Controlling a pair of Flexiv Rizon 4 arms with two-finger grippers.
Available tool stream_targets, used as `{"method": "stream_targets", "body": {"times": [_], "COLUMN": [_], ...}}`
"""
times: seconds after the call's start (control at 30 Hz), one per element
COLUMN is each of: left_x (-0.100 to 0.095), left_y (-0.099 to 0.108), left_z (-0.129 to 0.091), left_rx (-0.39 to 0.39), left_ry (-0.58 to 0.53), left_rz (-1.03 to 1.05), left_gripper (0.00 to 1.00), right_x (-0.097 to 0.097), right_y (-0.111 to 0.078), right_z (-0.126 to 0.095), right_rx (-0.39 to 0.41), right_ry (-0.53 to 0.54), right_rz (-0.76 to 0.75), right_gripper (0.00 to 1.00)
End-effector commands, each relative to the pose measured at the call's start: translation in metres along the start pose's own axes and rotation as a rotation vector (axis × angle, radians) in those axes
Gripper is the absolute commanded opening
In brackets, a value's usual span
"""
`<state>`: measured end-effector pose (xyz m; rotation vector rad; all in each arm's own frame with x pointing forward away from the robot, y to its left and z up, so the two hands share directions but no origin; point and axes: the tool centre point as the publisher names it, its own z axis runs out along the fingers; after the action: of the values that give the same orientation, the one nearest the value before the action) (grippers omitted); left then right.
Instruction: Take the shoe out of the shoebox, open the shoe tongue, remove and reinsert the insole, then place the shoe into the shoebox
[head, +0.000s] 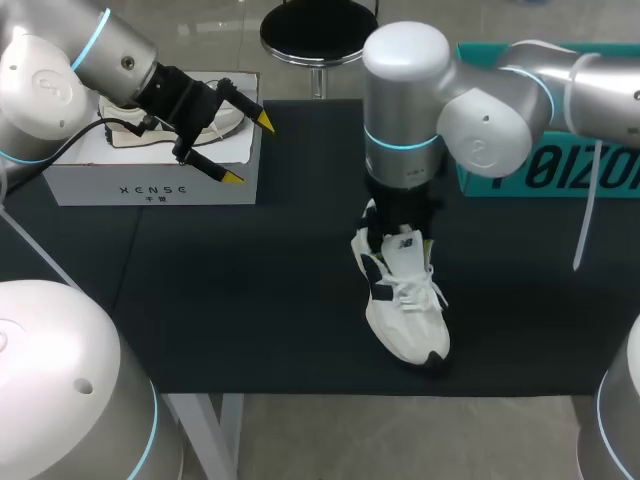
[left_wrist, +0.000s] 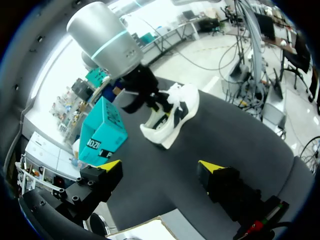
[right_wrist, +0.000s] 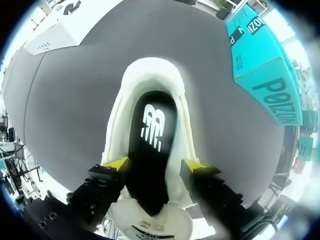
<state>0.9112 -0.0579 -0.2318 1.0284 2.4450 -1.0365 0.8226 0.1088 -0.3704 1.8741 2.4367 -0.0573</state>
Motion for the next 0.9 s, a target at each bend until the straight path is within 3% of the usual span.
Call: {"method": "stream_targets", "body": {"times": [0.03,0.4,0.9], "left_x": [-0.001,-0.001,-0.001], "left_y": [0.000,0.000,0.000], "left_z": [0.000,0.000,0.000], "left_rx": [-0.003,-0.003,-0.003], "left_ry": [0.003,0.003,0.003], "left_rz": [0.001,0.001,0.001], "left_gripper": [1.00,1.00,1.00], "right_x": [0.001,0.002,-0.004], "right_y": [0.000,0.000,0.010], "right_z": [0.005,0.009,-0.006], "right_rx": [0.002,-0.003,-0.047], "right_ry": [0.004,0.003,-0.022], "right_rz": [-0.001,-0.011,0.003], "right_gripper": [1.00,1.00,1.00]}}
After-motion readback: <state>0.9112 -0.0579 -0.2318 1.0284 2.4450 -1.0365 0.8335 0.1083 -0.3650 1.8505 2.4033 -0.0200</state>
